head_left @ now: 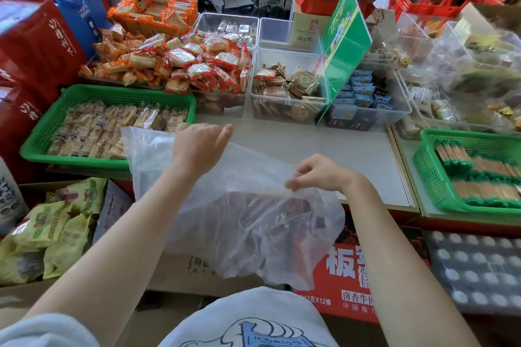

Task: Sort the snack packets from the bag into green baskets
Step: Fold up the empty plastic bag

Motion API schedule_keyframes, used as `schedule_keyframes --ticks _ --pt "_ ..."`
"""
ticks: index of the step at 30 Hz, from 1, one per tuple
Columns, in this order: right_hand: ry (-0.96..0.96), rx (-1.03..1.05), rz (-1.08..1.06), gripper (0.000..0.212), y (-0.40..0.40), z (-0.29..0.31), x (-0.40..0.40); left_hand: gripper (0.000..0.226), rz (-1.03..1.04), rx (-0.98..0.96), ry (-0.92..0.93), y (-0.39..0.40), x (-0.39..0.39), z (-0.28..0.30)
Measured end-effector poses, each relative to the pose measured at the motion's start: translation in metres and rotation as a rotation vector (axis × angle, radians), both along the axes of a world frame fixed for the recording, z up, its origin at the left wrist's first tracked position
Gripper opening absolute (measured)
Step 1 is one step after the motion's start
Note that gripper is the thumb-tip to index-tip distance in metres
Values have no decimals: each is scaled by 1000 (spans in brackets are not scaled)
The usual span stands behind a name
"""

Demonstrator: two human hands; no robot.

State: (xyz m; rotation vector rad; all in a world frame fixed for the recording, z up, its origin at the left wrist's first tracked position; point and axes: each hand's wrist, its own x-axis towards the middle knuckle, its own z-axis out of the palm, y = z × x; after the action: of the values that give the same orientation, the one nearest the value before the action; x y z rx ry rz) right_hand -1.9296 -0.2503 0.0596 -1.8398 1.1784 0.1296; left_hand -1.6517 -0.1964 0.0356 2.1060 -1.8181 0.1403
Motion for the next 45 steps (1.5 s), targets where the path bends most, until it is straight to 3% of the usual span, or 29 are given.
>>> schedule_keyframes --ticks 7,11,15,20,25,29,33,37,40,45 --pt "-146 -40 19 26 7 15 27 54 -356 -59 70 -3 -64 -8" --pt "-101 -53 23 18 6 14 25 62 -193 -159 84 -6 -63 -10" --pt "107 -61 56 9 2 8 5 66 -46 -77 140 -12 -38 -1" --pt "36 -222 -106 8 -9 7 -12 64 95 8 159 -15 -32 0" --pt "-179 -182 -162 11 -1 6 -2 64 -125 -19 14 -17 -51 0" --pt "-244 -194 -123 9 4 5 14 65 -271 -72 30 -17 -83 -3" --pt "-245 -191 -125 6 5 5 13 64 -192 -86 63 -14 -90 -3" --pt "-263 -223 -163 5 2 0 1 63 -102 23 173 -14 -77 1" --pt "-329 -242 -204 9 2 -5 -1 69 -154 71 231 -11 -74 3" --pt "-436 -207 -265 19 9 -11 3 54 -249 50 113 -9 -81 5"
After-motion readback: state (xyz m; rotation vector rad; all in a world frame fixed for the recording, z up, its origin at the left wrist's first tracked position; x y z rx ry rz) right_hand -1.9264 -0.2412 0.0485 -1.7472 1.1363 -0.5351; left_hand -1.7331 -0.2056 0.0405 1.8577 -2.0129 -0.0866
